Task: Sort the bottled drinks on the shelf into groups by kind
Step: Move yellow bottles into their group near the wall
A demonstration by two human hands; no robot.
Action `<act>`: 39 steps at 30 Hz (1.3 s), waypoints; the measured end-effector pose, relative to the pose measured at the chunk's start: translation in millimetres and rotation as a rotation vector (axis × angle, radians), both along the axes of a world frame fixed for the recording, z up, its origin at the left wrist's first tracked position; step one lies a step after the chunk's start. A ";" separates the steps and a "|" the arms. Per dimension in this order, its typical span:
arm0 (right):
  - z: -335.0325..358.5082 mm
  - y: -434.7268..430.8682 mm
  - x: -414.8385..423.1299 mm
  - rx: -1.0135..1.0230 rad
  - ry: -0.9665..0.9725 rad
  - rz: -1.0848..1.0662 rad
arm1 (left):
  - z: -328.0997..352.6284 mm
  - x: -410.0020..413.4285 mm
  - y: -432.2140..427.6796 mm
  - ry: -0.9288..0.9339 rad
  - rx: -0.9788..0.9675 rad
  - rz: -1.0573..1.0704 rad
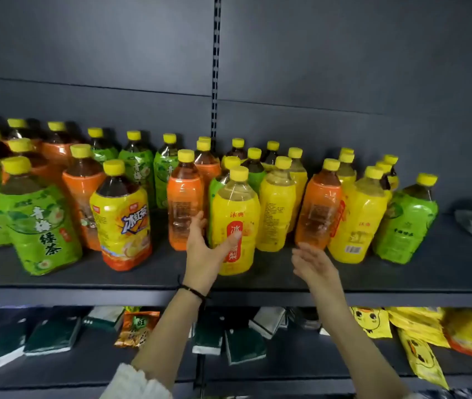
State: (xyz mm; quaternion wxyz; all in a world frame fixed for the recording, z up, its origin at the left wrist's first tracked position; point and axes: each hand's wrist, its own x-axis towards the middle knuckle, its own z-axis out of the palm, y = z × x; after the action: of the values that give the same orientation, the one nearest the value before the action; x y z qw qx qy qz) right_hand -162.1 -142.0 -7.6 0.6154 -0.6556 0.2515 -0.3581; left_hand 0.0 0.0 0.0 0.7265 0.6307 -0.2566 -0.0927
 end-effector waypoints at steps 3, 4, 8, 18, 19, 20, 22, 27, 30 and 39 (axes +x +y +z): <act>9.9 -19.5 32.7 -0.043 0.001 0.048 | -1.1 1.5 -15.3 -0.007 0.043 0.053; 13.5 -23.5 45.4 -0.033 0.001 0.062 | -6.8 4.9 -19.5 -0.023 0.067 0.081; 4.2 -38.6 80.4 -0.062 0.017 0.034 | -21.1 15.9 -27.2 -0.034 0.095 0.101; 8.1 -51.8 120.7 -0.171 0.035 -0.169 | -17.6 16.9 -30.2 -0.017 -0.031 0.010; 8.7 -51.4 115.7 -0.184 0.034 -0.135 | -16.8 17.2 -29.2 -0.012 -0.037 -0.003; 8.1 -52.9 109.9 -0.193 0.037 -0.085 | -16.0 17.5 -27.9 -0.014 -0.040 -0.016; 9.2 -60.1 94.6 -0.175 0.035 0.068 | -14.7 18.7 -23.3 -0.016 -0.036 -0.048; 16.9 -72.9 49.9 -0.107 0.022 0.407 | -17.0 18.8 -7.3 0.019 -0.057 -0.107; 9.3 -59.8 40.1 -0.101 -0.055 0.347 | -20.4 6.8 -8.0 0.001 -0.084 -0.047; 1.2 -24.4 52.1 -0.122 -0.177 0.145 | -16.5 -6.3 -9.0 -0.106 -0.134 0.082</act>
State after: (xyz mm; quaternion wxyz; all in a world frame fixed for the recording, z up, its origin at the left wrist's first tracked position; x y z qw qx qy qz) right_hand -110.0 -166.4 -6.4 0.6186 -0.6741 0.1260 -0.3835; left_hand -6.3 -9.0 -16.5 0.7556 0.5947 -0.2744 -0.0120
